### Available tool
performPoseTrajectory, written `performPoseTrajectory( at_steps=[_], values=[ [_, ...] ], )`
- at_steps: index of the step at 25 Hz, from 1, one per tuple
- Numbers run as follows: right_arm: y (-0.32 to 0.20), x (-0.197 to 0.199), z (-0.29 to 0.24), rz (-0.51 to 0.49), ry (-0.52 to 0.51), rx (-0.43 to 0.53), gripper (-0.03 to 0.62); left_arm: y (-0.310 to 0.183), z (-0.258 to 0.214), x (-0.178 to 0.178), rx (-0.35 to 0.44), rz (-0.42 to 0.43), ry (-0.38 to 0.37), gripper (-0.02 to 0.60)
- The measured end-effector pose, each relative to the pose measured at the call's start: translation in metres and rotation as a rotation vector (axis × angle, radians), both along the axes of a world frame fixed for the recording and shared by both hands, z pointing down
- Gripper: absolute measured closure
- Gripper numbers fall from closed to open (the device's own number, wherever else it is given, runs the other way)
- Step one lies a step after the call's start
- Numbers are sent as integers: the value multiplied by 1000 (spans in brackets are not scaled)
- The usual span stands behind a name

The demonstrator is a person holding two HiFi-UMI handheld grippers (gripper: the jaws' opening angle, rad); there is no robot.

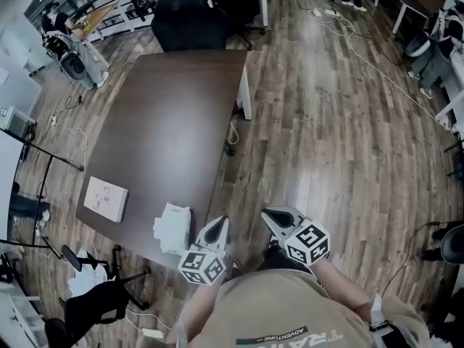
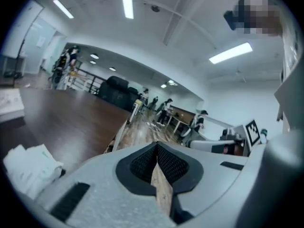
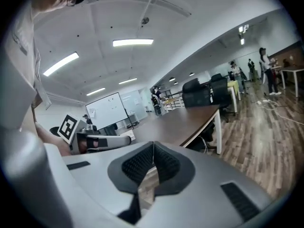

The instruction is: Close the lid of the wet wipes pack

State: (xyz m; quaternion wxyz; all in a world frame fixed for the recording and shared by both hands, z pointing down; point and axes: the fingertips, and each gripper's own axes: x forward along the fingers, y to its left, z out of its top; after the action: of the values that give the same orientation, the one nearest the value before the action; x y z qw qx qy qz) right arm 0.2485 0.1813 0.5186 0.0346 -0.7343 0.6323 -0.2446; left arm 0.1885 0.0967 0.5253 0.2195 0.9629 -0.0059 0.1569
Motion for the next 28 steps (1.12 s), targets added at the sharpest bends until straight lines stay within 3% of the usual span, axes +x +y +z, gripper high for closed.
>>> performPoseTrajectory(
  at_steps=[2, 4, 8, 14, 18, 24, 28],
  values=[
    [-8, -6, 3, -78, -27, 3, 580, -7, -2, -3, -47, -101, 2, 572],
    [-19, -12, 7, -153, -39, -2, 580, -16, -6, -11, -37, -171, -8, 572],
    [-51, -22, 17, -276, -61, -4, 580, -37, -11, -34, 22, -256, -34, 572],
    [-102, -53, 30, -445, -48, -35, 580, -67, 8, -78, 7, -405, -46, 572],
    [-124, -69, 24, -489, -51, -53, 580, -90, 15, -106, -1, -489, -35, 572],
    [-186, -83, -1, -593, 67, -61, 580, -151, -3, -125, 37, -568, 57, 572],
    [-214, -103, -4, -620, 99, -68, 580, -177, -6, -149, 84, -610, 78, 572]
  ],
)
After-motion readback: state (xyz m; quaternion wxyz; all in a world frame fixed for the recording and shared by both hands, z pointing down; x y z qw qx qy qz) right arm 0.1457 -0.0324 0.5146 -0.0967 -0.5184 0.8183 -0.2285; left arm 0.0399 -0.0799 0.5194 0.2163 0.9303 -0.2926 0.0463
